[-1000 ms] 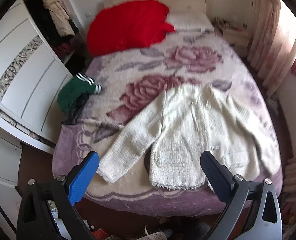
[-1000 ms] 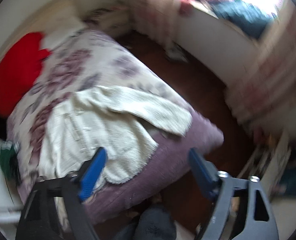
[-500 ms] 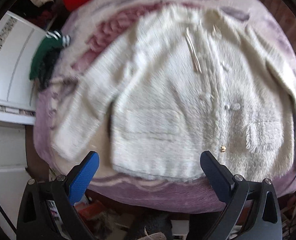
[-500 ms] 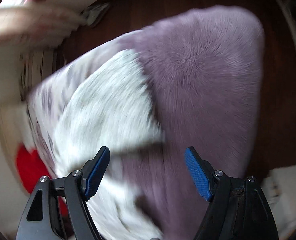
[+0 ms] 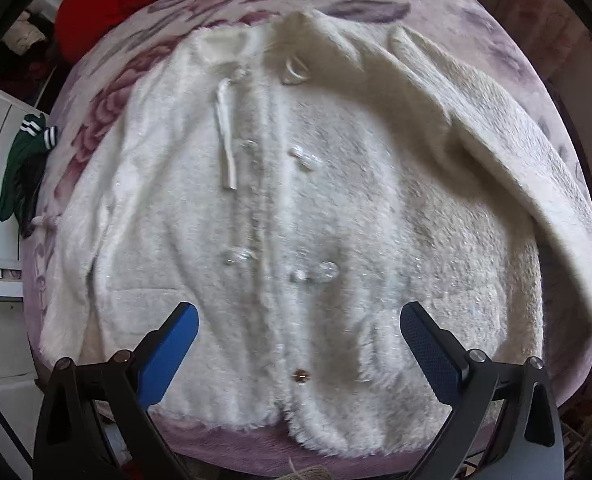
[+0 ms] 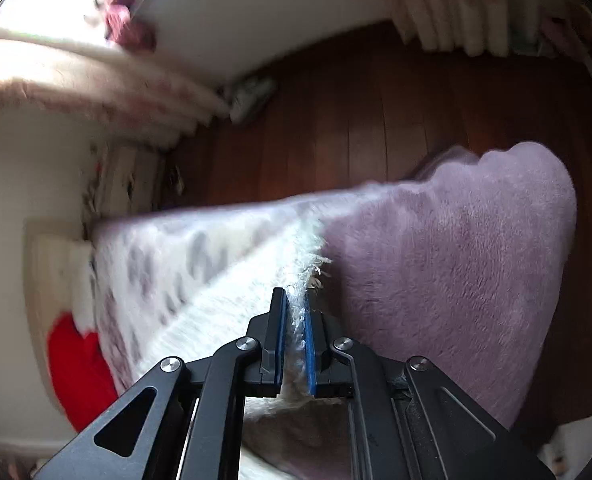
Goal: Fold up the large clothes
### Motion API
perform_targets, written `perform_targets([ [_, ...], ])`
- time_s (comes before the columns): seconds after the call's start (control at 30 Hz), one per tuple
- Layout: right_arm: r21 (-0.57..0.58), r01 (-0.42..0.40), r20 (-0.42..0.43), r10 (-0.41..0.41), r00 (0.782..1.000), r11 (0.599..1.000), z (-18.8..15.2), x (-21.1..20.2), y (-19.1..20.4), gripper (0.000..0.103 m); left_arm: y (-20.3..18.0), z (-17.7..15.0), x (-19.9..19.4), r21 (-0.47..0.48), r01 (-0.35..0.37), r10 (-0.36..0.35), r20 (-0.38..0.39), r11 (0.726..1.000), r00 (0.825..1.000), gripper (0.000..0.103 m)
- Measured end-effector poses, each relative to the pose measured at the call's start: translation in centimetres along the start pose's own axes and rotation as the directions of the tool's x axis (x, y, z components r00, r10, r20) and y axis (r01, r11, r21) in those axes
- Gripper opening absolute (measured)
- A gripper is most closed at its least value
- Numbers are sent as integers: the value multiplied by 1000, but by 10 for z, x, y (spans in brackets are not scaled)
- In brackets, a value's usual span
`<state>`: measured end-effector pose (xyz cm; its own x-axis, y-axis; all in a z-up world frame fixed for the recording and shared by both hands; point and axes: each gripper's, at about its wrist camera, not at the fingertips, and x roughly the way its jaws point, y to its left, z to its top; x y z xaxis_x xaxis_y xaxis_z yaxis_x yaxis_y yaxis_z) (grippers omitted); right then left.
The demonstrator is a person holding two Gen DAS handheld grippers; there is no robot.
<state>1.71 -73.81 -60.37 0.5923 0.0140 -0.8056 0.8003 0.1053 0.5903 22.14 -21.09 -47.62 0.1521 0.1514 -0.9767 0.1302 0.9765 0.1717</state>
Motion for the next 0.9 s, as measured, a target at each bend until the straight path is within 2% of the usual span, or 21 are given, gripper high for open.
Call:
perform_targets([
  [0.03,29,10,-40,-9,999,1000,2,6,-8,17,-2,-3,4,-4,2,-2,-19,1000,1000,103],
  [0.1,112,-6,-112,19,993,994,-8,16,-29,41,-4,-5,9,-12,0,0,-39,1000,999,103],
  [0.13,145,-35,-115,52,992,989,0,17,-35,46,-3,-8,11,-13,-5,4,-47,1000,999,103],
  [0.2,216,-60,-109,85,990,975,-12,15,-44,61,0,-9,17,-8,-23,23,-54,1000,998,103],
  [0.33,336,-124,-129,176,976,934,-38,42,-61,63,10,-11,28,-12,-52,51,-65,999,997,103],
  [0.43,360,-186,-38,214,976,914,-43,63,-54,67,23,-10,33,-51,-61,58,-55,997,997,103],
  [0.47,347,-184,-9,199,980,920,-42,69,-45,66,28,-11,34,-65,-65,62,-51,996,997,103],
  [0.5,324,-202,33,203,979,924,-42,72,-35,43,32,-10,35,-80,-67,63,-50,995,997,103],
  [0.53,301,-193,36,192,981,934,-39,77,-28,19,40,-11,37,-105,-66,61,-50,992,997,103],
  [0.57,281,-170,23,170,985,945,-38,82,-20,13,47,-11,39,-129,-66,60,-53,990,997,103],
  [0.7,164,-132,35,128,991,978,-28,75,28,13,81,-15,42,-227,-55,43,-56,972,997,103],
  [0.77,47,-136,36,134,990,990,-30,58,75,13,104,-19,44,-269,-56,44,-50,961,998,103],
  [0.83,-92,-156,24,159,987,983,-44,41,133,13,130,-24,47,-310,-61,47,-51,949,998,103],
  [0.9,-215,-176,6,181,983,961,-61,27,187,13,154,-27,49,-348,-67,51,-55,935,997,103],
])
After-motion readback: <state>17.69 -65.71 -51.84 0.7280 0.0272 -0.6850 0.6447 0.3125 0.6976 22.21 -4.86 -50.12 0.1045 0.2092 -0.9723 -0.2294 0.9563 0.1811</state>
